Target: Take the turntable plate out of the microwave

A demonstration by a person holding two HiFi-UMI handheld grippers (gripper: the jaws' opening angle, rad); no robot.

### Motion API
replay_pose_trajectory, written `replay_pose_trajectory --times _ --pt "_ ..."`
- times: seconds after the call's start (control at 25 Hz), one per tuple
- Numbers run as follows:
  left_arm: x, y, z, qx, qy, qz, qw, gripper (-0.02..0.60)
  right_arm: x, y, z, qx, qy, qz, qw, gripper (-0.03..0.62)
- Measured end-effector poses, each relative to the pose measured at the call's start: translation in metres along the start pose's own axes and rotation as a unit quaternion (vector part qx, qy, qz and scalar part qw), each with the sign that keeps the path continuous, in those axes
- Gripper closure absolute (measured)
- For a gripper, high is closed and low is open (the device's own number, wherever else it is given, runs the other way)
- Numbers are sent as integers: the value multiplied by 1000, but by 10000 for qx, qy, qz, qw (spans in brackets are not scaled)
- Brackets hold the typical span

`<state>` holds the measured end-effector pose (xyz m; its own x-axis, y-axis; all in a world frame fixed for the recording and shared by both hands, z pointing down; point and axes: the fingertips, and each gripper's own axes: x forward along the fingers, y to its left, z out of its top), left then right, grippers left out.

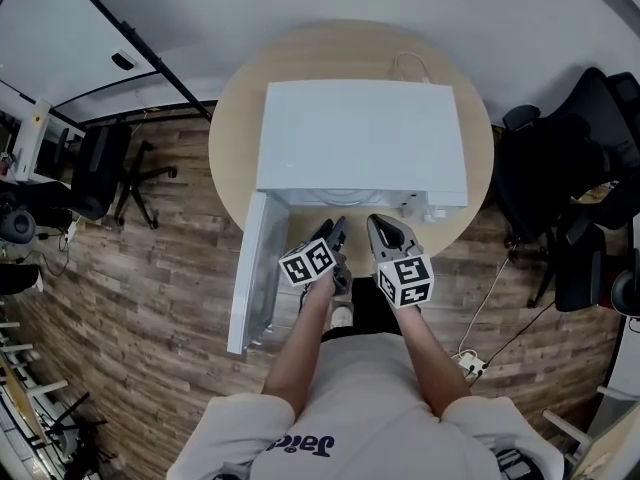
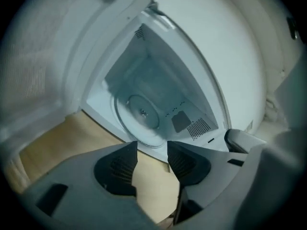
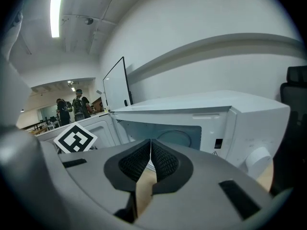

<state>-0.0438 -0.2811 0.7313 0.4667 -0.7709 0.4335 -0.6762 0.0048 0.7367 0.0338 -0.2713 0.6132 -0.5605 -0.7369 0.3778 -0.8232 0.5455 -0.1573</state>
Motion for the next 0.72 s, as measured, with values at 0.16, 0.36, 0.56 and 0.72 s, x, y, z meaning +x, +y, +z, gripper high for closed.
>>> replay_pose_trajectory --times 0.16,0.36,0.56,0.72 --pt "19 18 -7 -1259 -104 -158 9919 361 10 -5 -7 54 122 67 9999 576" --pt "39 40 -7 -2258 -256 -113 9738 339 22 -8 -15 160 243 116 9995 576" --pt "54 55 3 -2616 -401 87 9643 339 28 -14 -21 232 334 122 9991 576" --pt "66 62 3 -2821 -294 291 9585 339 28 -24 -23 276 355 48 9990 576"
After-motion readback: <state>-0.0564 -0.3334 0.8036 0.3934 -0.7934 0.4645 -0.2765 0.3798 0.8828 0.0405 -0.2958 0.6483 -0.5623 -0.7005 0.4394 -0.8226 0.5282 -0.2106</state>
